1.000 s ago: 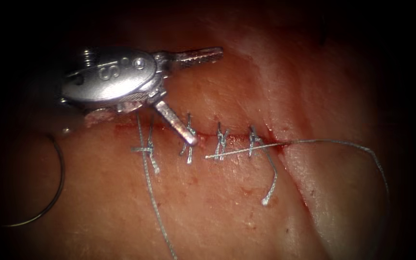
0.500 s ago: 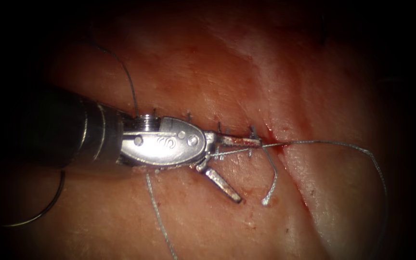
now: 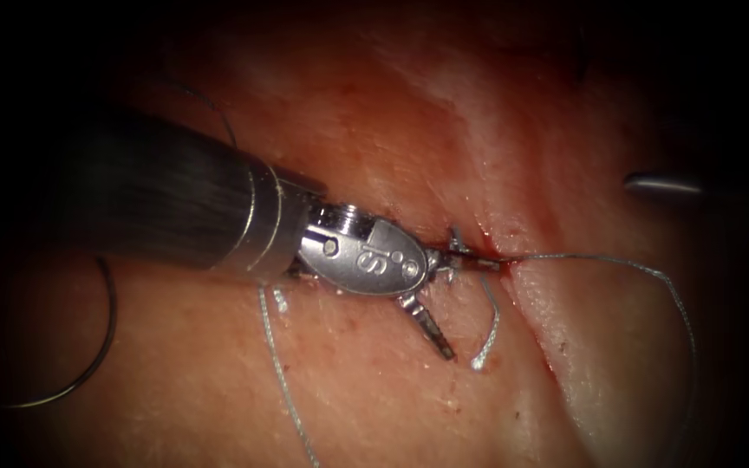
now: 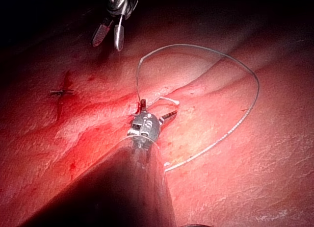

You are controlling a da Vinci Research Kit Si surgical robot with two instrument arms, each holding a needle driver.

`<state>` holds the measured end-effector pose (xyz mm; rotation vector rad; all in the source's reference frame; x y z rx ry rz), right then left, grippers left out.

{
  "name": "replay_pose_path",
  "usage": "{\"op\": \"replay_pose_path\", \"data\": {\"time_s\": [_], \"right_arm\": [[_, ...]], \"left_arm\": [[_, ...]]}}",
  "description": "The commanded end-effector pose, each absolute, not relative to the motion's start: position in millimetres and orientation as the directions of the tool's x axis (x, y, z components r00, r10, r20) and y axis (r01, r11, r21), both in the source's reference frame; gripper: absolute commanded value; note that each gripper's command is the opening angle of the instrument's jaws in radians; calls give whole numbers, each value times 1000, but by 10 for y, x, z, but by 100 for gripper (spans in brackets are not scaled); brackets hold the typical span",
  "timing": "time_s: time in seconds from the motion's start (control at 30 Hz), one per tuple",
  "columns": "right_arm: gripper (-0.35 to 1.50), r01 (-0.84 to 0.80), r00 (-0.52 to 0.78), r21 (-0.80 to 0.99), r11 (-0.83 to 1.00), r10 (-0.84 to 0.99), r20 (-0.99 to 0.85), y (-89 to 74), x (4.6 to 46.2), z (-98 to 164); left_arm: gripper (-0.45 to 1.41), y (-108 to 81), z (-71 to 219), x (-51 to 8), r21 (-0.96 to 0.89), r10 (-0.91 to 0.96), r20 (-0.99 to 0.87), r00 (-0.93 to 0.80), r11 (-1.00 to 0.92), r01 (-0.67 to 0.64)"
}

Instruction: Wound Closure

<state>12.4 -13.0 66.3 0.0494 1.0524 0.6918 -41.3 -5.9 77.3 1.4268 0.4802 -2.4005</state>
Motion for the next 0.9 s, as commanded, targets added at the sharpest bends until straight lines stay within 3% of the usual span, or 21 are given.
{"op": "replay_pose_path", "data": {"time_s": [0.03, 0.53, 0.9], "right_arm": [[135, -498, 305, 356, 791, 544, -782, -133, 134, 670], [135, -494, 308, 344, 799, 531, -790, -145, 146, 676], [135, -499, 300, 354, 791, 541, -786, -148, 148, 681]], "left_arm": [[58, -61, 781, -420, -118, -101, -884, -455, -896, 429], [41, -69, 779, -442, -1, -219, -895, -389, -870, 492], [41, -72, 761, -447, 24, -210, -917, -340, -877, 479]]}}
